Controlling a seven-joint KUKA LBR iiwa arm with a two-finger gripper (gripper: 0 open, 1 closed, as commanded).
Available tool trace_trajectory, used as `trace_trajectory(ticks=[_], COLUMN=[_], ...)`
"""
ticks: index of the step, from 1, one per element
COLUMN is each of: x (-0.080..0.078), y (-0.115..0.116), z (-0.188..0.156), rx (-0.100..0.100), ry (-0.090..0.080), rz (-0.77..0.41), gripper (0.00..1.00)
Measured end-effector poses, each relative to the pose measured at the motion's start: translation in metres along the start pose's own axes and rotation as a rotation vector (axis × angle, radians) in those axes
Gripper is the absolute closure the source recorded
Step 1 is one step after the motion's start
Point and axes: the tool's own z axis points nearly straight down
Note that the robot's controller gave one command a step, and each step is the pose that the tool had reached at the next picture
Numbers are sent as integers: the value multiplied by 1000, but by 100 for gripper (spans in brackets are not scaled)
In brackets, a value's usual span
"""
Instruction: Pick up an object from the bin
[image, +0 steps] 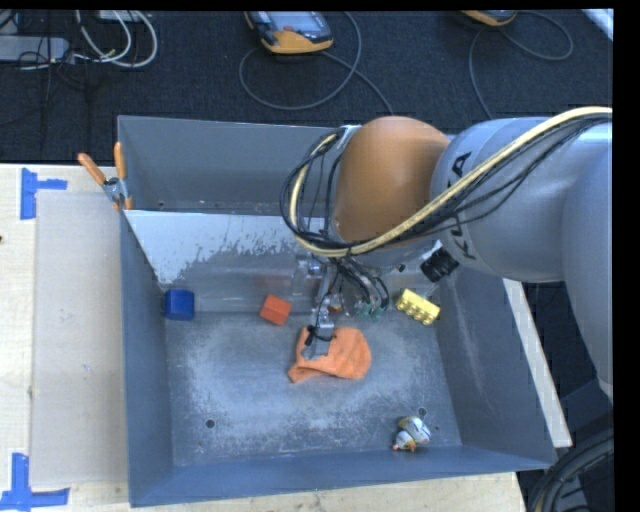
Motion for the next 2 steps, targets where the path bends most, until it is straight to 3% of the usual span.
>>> trace_trajectory(ticks=[1, 2], x=[-1, 9], y=[0, -56], z=[-5, 45], rx=[-1, -1], ry=[-8, -2], rz=[2, 34], gripper=[0, 0])
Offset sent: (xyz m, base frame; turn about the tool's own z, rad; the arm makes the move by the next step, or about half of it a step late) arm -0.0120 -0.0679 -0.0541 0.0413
